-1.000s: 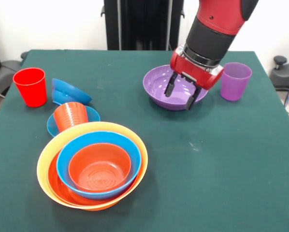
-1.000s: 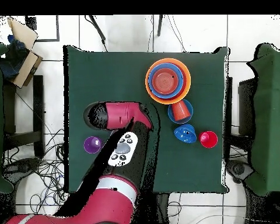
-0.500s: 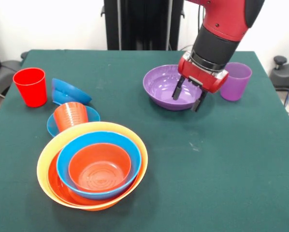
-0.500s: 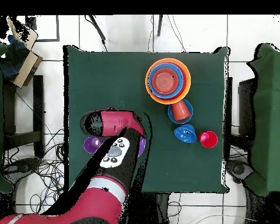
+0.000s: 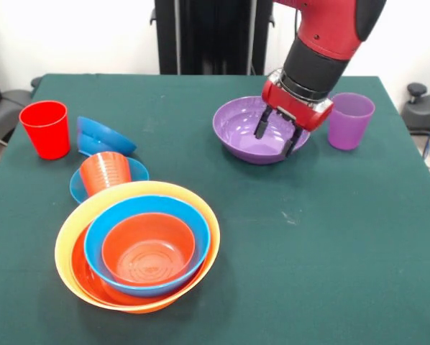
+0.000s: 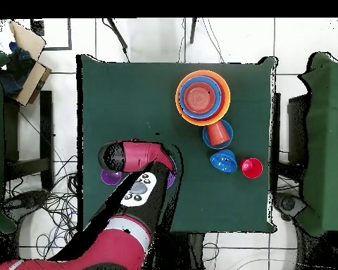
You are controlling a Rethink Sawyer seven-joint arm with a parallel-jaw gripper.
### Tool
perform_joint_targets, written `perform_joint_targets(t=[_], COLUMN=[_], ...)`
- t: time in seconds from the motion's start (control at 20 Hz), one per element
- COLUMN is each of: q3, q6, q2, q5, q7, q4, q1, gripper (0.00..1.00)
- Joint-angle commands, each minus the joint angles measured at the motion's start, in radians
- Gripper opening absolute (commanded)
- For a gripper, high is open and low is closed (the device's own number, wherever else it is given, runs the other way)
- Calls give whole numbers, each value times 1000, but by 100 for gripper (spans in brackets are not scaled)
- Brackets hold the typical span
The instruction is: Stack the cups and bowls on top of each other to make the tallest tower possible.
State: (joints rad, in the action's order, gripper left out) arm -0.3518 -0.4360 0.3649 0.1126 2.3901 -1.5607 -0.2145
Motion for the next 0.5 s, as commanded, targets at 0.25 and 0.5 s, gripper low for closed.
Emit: perform_joint_targets(t=[0.25, 0.5], q3=[109, 150], q6=[77, 122], q2=[-47, -60], q5=[39, 37], q7=[142, 122], q4=[-77, -66], q1=[64, 101], gripper=[100, 100])
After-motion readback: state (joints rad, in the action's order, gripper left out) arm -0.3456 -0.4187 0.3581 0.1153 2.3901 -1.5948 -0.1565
